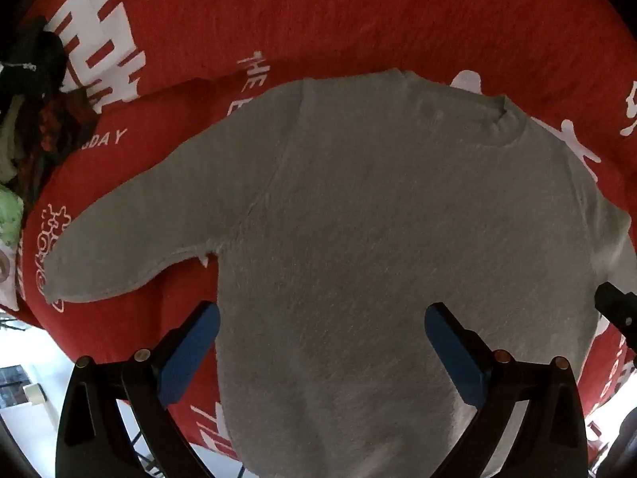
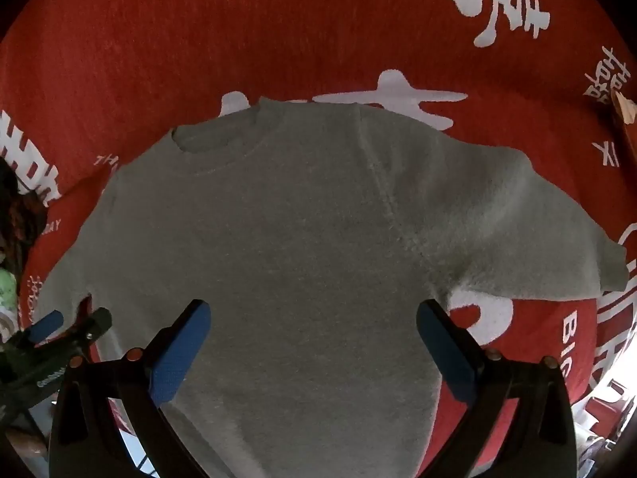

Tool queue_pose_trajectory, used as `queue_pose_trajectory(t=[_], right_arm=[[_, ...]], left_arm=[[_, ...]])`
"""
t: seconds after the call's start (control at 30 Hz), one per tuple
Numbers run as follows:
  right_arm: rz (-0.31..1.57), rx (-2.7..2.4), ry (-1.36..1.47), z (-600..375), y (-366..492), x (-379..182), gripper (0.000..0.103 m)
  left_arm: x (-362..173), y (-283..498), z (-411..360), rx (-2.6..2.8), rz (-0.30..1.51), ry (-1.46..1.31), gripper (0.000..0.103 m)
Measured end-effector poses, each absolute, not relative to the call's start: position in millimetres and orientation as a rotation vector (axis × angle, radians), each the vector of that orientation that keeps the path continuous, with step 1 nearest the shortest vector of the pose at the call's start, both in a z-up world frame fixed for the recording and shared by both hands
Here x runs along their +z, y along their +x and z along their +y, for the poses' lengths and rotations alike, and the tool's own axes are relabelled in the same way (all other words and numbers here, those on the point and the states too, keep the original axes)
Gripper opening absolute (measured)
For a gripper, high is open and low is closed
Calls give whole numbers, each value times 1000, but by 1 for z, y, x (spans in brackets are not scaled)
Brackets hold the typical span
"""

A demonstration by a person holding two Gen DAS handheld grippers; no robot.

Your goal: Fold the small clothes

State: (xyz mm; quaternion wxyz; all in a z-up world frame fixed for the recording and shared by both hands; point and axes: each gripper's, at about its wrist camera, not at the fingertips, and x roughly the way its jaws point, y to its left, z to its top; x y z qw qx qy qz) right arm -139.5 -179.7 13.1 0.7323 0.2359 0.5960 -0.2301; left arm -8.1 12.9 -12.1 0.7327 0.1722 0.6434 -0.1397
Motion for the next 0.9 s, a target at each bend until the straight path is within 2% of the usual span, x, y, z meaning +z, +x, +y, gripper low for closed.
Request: queue_pose_trajectory(t=[0.9], right_arm=[[1363,-516,471,-159,-139,12,103]], left_arm=[[-7,-1,22,-266,1444,374,103]])
